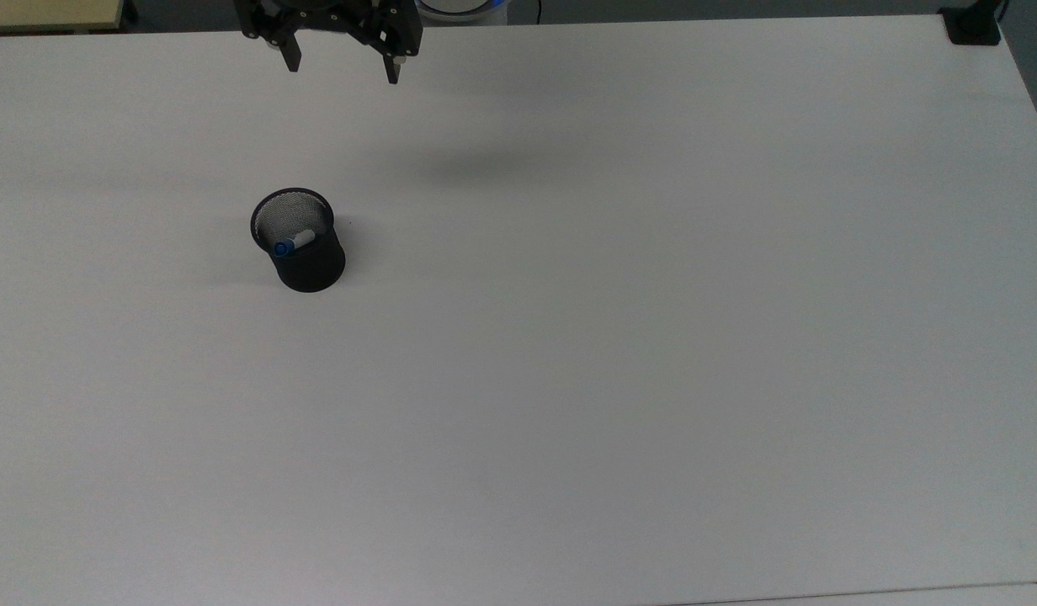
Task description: Remove the marker
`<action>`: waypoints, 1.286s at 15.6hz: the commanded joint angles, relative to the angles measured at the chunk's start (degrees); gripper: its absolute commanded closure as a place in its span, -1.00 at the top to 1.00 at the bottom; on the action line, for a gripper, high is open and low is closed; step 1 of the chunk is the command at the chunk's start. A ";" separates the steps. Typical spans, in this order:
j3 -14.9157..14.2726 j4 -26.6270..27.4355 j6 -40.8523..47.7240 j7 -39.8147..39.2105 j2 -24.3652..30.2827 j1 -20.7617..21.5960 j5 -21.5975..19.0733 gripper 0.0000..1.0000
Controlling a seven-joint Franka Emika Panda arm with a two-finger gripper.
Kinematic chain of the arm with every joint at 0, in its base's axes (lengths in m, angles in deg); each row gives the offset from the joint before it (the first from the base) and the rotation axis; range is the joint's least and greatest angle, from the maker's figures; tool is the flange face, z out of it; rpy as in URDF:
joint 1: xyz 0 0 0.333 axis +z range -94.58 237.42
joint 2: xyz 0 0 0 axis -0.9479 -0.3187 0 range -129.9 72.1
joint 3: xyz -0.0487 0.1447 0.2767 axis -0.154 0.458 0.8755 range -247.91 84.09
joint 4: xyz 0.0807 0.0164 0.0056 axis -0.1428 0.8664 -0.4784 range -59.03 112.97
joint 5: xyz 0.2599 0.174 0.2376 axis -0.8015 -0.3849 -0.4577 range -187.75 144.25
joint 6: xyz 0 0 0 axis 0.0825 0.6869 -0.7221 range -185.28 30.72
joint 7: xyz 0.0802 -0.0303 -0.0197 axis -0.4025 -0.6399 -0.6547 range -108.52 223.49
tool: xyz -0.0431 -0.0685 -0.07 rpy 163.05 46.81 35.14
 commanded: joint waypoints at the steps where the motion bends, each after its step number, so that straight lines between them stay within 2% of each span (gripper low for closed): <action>1: -0.23 0.44 0.68 0.37 0.35 0.55 -0.18 1.00; 9: -0.23 0.53 0.42 0.54 0.09 0.64 -0.53 1.00; 16: -0.23 0.26 0.07 0.02 0.00 0.11 -0.10 0.87; 20: -0.67 0.88 -5.82 0.19 -1.23 -0.76 -0.01 0.92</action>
